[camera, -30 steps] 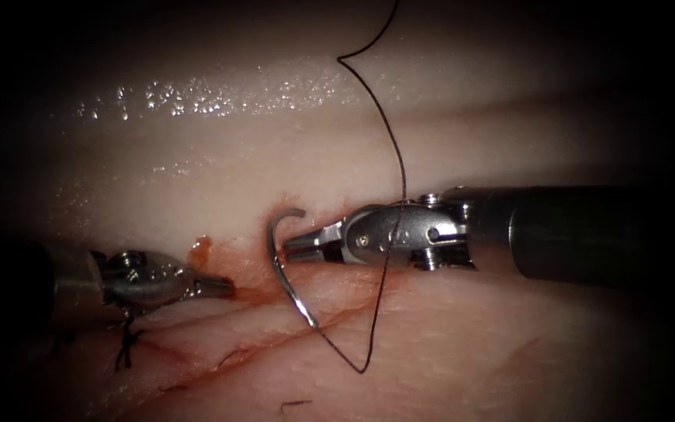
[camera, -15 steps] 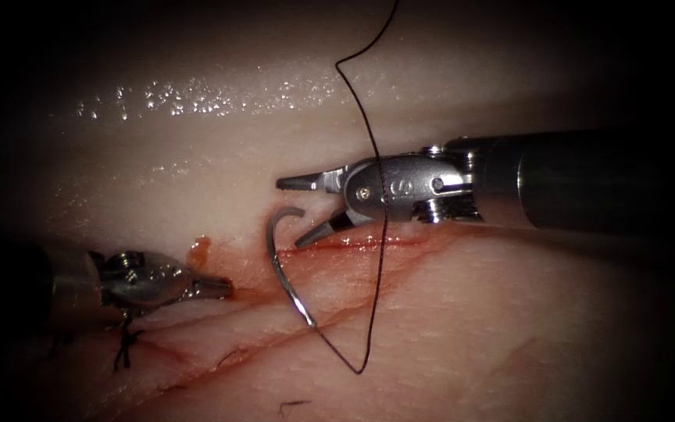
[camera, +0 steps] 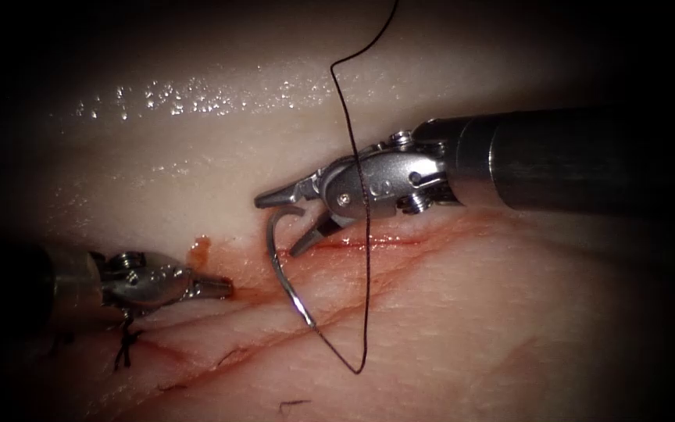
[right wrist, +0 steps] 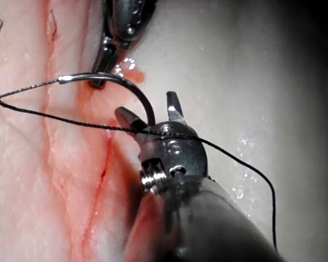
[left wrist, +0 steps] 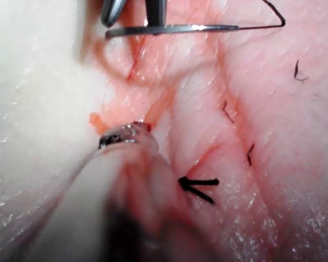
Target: Wound Closure
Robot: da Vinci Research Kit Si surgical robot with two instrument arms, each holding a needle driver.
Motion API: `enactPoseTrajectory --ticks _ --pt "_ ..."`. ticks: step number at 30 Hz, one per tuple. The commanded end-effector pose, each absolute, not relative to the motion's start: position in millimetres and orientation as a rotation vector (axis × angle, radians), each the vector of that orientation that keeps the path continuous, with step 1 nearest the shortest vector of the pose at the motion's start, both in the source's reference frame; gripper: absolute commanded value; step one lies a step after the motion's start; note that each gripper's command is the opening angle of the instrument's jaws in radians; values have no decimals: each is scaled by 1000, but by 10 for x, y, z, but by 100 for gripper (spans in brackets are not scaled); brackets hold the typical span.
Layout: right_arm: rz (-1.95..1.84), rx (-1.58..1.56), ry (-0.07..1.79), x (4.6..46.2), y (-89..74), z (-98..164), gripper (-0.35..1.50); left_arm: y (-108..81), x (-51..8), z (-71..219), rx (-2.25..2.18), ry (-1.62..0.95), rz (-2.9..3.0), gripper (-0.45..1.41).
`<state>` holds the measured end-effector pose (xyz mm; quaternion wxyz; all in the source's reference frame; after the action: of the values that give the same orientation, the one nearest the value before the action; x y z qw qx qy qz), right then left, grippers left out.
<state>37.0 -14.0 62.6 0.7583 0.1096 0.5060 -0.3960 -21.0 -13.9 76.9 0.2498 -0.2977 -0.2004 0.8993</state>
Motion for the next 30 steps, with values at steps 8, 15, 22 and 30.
enactPoseTrajectory --ticks 8,15,22,30 --pt "-964 257 1088 398 -152 623 51 -143 -215 777 -817 -555 2451 -45" --pt "-991 268 1081 402 -159 624 27 -143 -213 777 -815 -558 2454 -45" --pt "-1004 274 1080 403 -166 621 27 -144 -213 777 -812 -562 2456 -45" --pt "-1006 278 1080 401 -163 621 -35 -144 -213 778 -812 -561 2456 -45"
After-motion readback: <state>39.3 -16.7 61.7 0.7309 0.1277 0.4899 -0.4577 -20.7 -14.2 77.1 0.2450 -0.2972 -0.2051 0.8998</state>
